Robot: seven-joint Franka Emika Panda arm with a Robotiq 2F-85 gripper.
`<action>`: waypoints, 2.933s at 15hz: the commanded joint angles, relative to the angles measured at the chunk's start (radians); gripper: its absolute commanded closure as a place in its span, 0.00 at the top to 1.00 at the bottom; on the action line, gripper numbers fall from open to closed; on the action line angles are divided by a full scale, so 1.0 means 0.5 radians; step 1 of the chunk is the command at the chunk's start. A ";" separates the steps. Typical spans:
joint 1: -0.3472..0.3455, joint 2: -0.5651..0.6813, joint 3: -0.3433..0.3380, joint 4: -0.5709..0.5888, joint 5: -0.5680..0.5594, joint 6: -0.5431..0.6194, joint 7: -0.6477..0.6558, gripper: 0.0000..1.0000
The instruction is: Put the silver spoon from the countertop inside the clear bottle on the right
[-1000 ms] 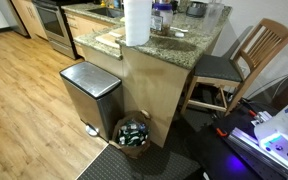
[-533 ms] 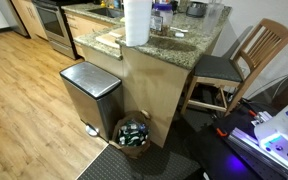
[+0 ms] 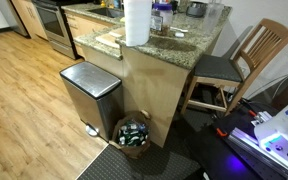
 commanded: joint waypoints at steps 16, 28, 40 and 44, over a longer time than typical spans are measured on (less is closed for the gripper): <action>-0.955 0.099 0.349 0.245 1.111 -0.360 0.013 0.07; -1.272 0.591 -0.088 0.501 2.003 -0.621 0.111 0.07; -1.456 0.858 -0.300 0.341 2.534 -0.838 0.108 0.07; -1.509 0.996 -0.352 0.332 2.777 -0.954 0.107 0.07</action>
